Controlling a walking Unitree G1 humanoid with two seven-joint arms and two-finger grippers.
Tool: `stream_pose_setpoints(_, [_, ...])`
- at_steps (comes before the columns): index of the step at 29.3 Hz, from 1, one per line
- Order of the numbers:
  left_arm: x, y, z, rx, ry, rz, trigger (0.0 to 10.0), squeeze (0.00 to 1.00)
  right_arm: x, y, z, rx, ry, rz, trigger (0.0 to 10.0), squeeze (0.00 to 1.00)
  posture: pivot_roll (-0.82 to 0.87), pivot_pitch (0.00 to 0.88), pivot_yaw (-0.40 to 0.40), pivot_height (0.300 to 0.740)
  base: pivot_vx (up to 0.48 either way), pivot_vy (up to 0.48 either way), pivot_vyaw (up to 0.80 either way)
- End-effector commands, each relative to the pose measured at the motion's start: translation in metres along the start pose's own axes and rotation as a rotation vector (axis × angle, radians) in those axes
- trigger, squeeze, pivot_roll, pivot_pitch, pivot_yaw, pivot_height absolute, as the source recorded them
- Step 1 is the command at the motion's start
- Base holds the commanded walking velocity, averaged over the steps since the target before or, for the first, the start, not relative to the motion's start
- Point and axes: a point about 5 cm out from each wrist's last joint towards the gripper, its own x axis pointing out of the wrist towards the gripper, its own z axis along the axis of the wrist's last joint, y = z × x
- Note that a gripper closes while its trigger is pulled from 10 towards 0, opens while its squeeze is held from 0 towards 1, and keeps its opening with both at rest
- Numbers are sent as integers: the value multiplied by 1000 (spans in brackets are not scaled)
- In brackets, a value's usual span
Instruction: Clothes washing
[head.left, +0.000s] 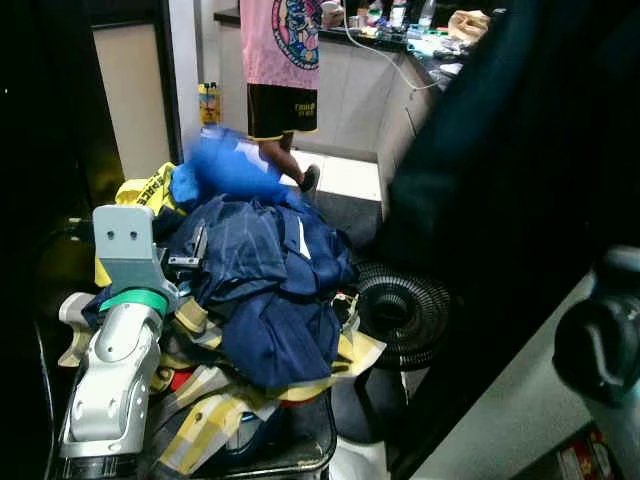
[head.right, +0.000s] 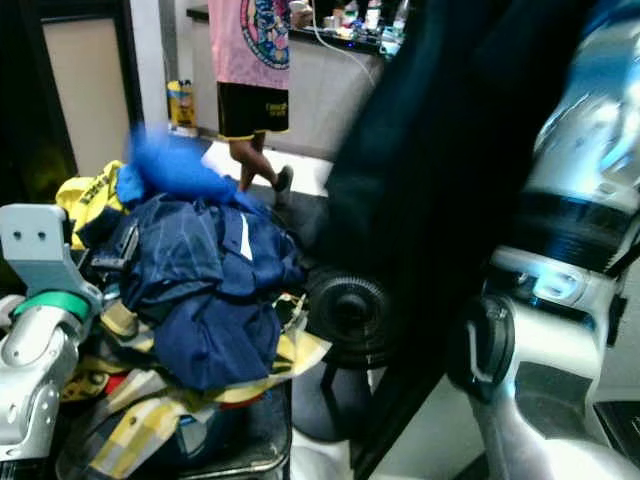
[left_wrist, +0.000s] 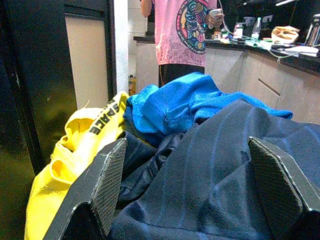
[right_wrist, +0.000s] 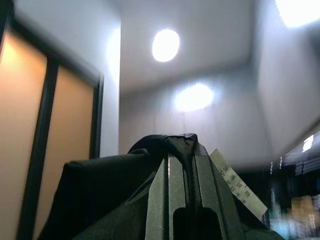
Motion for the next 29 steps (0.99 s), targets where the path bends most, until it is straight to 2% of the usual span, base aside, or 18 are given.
stream_pose_setpoints(1, [0, -3, -5, -8, 19, -5, 10000, 0, -1, 6, -7, -36, 45, 47, 10000, 0, 3, 10, -65, 740, 0, 0, 0])
stream_pose_setpoints(3, [-1, -4, -6, -8, 22, -11, 10000, 0, -29, 9, -61, -38, 259, 46, 10000, 0, 9, 15, -68, 740, 0, 0, 0])
stream_pose_setpoints(4, [-1, -4, -6, -8, 22, -11, 10000, 0, -29, 9, -61, -38, 259, 46, 10000, 0, 9, 15, -68, 740, 0, 0, 0])
stream_pose_setpoints(5, [-2, -5, -6, -8, 23, -14, 10000, 0, -40, 9, -76, -32, 322, 36, 10000, 0, 9, 15, -68, 740, 0, 0, 0])
stream_pose_setpoints(7, [-2, -5, -6, -8, 24, -15, 10000, 0, -46, 9, -84, -29, 355, 29, 10000, 0, 9, 15, -68, 740, 0, 0, 0])
stream_pose_setpoints(8, [-3, -6, -7, -7, 29, -20, 10000, 0, -69, 11, -111, 35, 462, -14, 10000, 0, 8, 16, -66, 740, 0, 0, 0])
stream_pose_setpoints(10, [-3, -6, -7, -7, 29, -20, 10000, 0, -69, 11, -111, 35, 462, -14, 10000, 0, 8, 16, -66, 740, 0, 0, 0])
stream_pose_setpoints(11, [-3, -6, -8, -1, 43, -21, 10000, 0, -83, 15, -125, 90, 523, -52, 10000, 0, 13, 18, -67, 740, 0, 0, 0])
stream_pose_setpoints(13, [-3, -6, -8, 0, 49, -19, 10000, 0, -84, 15, -126, 94, 522, -58, 10000, 0, 13, 18, -67, 740, 0, 0, 0])
stream_pose_setpoints(17, [0, -4, -7, 20, 60, -8, 10000, 0, -73, 19, -113, 132, 440, -63, 10000, 0, 14, 18, -67, 740, 0, 0, 0])
stream_pose_setpoints(21, [2, -6, 4, -20, -1, -1, 10000, 0, -61, 20, -100, 167, 367, -66, 10000, 0, 16, 18, -70, 740, 0, 0, -800])
stream_pose_setpoints(23, [5, -10, 27, -93, -127, -13, 10000, 0, -54, 21, -92, 173, 338, -56, 10000, 0, 16, 16, -73, 740, 0, 0, -800])
stream_pose_setpoints(24, [5, -10, 27, -93, -127, -13, 10000, 0, -54, 21, -92, 173, 338, -56, 10000, 0, 16, 16, -73, 740, 0, 0, -800])
stream_pose_setpoints(26, [5, -13, 51, -143, -251, -32, 10000, 0, -49, 22, -87, 177, 320, -51, 10000, 0, 18, 13, -75, 740, 0, 0, -800])
stream_pose_setpoints(28, [5, -13, 51, -143, -251, -32, 10000, 0, -49, 22, -87, 177, 320, -51, 10000, 0, 18, 13, -75, 740, 0, 0, -800])
stream_pose_setpoints(29, [5, -12, 66, -157, -333, -33, 10000, 0, -47, 24, -85, 181, 314, -47, 10000, 0, 18, 11, -75, 740, 0, 0, -800])
